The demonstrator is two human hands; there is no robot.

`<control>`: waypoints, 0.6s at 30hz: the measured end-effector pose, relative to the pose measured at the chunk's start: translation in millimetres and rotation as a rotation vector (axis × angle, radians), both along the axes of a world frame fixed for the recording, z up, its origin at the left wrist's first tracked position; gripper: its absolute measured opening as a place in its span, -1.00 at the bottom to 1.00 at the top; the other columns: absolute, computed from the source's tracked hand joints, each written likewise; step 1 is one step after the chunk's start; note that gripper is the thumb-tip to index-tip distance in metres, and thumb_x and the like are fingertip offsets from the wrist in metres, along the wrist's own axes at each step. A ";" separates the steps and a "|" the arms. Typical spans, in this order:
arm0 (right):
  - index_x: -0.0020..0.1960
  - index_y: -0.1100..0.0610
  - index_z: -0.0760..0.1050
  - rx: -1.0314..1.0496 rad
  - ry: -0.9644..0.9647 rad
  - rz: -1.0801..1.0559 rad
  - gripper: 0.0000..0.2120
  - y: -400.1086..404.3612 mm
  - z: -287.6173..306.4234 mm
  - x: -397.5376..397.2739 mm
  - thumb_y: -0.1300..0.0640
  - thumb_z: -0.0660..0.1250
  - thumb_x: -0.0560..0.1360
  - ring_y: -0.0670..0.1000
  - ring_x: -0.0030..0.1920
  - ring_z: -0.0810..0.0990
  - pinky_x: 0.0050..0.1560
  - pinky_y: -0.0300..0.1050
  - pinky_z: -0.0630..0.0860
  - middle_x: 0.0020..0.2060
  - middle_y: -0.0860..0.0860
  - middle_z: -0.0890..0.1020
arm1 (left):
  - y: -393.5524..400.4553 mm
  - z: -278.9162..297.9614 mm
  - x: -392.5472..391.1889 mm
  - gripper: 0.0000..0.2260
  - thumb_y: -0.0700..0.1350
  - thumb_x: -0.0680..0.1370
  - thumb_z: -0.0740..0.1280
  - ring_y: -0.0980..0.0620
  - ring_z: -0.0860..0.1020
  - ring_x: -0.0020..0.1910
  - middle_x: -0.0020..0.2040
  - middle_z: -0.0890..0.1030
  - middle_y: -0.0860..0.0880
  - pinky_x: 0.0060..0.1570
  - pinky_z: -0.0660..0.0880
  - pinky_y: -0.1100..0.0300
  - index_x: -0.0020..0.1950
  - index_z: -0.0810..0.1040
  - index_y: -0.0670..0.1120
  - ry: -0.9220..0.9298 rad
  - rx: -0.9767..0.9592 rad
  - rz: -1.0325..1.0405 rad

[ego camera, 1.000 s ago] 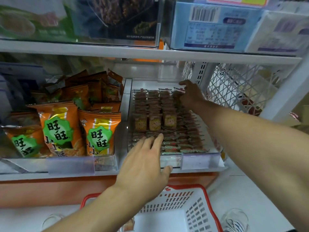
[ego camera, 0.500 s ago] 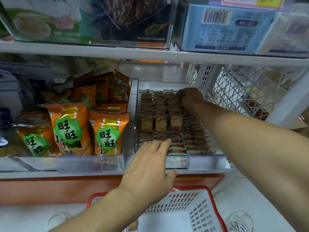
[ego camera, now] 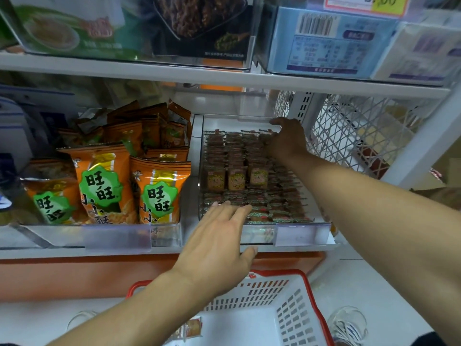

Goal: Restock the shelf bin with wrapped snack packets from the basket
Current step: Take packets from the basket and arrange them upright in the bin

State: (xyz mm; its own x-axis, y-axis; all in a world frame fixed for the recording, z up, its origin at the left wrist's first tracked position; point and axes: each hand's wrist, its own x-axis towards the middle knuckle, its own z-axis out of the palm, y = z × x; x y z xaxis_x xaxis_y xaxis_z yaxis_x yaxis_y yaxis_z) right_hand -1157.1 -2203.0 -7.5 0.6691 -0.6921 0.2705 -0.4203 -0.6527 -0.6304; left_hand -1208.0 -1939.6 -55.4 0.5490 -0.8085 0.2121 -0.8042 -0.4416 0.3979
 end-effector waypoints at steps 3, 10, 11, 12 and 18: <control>0.37 0.15 0.50 -0.051 -0.030 0.073 -0.63 24.8 6.4 -19.6 0.35 0.23 0.60 0.12 0.30 0.48 0.16 -0.21 0.42 0.35 0.18 0.45 | -0.8 0.2 -0.6 -0.31 0.18 0.58 0.33 0.07 0.08 0.62 0.58 0.30 0.07 0.47 -0.32 0.27 0.64 0.14 0.06 -0.012 0.011 -0.021; 0.01 0.09 0.59 0.402 -0.034 -0.033 -0.80 71.6 -14.9 -56.7 0.20 0.18 0.62 0.06 -0.05 0.64 0.09 0.09 0.62 -0.05 0.00 0.70 | 4.4 -2.5 -6.4 -0.29 0.16 0.57 0.33 0.06 -0.03 0.65 0.61 0.23 0.06 0.54 -0.33 0.18 0.65 0.12 0.04 -0.018 0.039 -0.048; 0.04 0.10 0.59 0.443 -0.055 -0.036 -0.79 75.4 -17.8 -57.1 0.23 0.17 0.62 0.08 -0.01 0.65 0.14 0.13 0.60 -0.05 0.01 0.70 | 5.6 -1.6 -7.9 -0.29 0.15 0.57 0.33 0.08 -0.05 0.65 0.62 0.22 0.06 0.51 -0.35 0.20 0.65 0.11 0.05 -0.015 0.046 -0.054; 0.05 0.10 0.58 0.460 -0.073 -0.043 -0.77 77.6 -18.4 -56.9 0.26 0.15 0.61 0.09 0.00 0.64 0.15 0.15 0.60 -0.04 0.03 0.69 | 7.1 -0.3 -9.4 -0.29 0.14 0.58 0.33 0.09 -0.07 0.65 0.63 0.20 0.06 0.49 -0.38 0.22 0.65 0.10 0.06 -0.011 0.049 -0.059; 0.07 -0.01 0.48 0.262 -0.384 -0.122 -0.65 99.7 -10.9 -67.5 0.40 0.15 0.52 -0.11 -0.06 0.60 -0.08 -0.30 0.55 0.00 -0.06 0.63 | 29.6 6.4 -17.5 -0.63 0.11 0.57 0.32 0.16 0.34 0.39 0.30 0.47 0.18 0.45 0.30 0.23 0.37 0.43 0.15 -0.043 -0.110 -0.102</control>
State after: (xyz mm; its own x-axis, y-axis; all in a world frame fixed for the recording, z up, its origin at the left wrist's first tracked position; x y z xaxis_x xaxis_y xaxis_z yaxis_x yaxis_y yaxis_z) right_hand -1224.6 -2103.4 -18.4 0.4645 -0.8372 0.2887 -0.1883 -0.4119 -0.8915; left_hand -1225.6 -1910.0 -48.9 0.4539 -0.8300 0.3241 -0.8600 -0.3129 0.4032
